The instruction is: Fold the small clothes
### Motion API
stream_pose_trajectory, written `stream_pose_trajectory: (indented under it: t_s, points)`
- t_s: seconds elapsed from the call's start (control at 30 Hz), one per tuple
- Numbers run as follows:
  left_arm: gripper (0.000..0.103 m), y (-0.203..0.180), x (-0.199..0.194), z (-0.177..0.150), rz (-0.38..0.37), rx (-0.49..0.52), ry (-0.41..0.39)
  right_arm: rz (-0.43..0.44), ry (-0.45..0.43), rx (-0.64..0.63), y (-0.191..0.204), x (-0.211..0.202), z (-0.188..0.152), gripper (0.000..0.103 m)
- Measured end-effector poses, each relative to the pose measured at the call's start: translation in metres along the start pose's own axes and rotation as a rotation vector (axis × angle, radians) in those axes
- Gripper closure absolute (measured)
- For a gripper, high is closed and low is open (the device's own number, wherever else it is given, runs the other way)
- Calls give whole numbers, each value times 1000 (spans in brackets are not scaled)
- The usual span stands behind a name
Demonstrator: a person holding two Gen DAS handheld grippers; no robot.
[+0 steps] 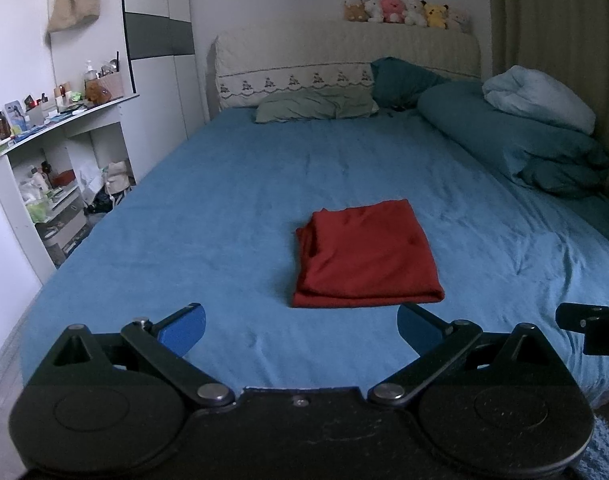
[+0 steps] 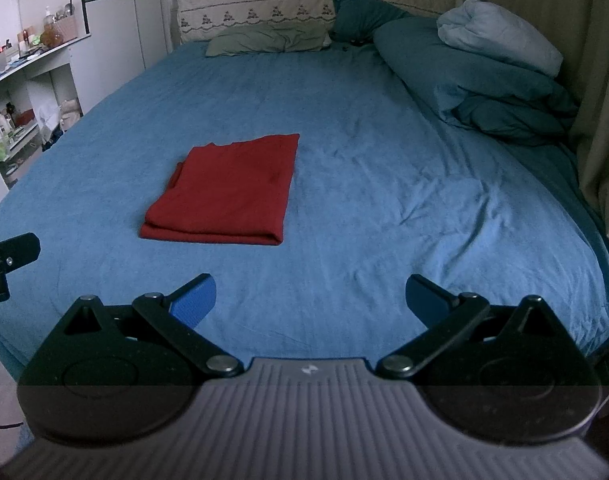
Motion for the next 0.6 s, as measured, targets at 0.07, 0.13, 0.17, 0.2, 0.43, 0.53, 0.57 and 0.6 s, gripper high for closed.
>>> stream_pose_trajectory:
  t_s: [0.07,0.13,0.17,0.2,0.43,0.53,0.57,0.6]
  points:
    - [0,0,-1,-1,1,3,-1,-2,0,1,0,0,0,0]
    - [0,1,-1,-1,2,5,-2,0,0,2,1,0,0,0]
    - [0,2,-1,-1,2,6,-3,-1,1,2,1,0,0,0]
    - [0,1,-2,-1,1,7,-3,-1,1,2,1,0,0,0]
    - [0,0,-2,-1,2,6,-3,-5,4,6,1,0,3,0]
    - [0,1,-2,0,-1,8,-7,-5,4,4,2,0,3,0]
    - [0,2,-2,0,-3,10,-7,-5,4,4,1,0,2,0]
    - [0,3,-2,1,-4,11,-6,-5,5,5,1,0,2,0]
Point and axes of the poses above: each gripper's, at about its wrist camera, not at the fingertips, and x roughly the way its jaws point, y to its left, z to its top, the point moved 1 cm from there along x, roughly the way its jaws point, and after that the axes turned 9 degrees about -y, right-handed, at the moved point
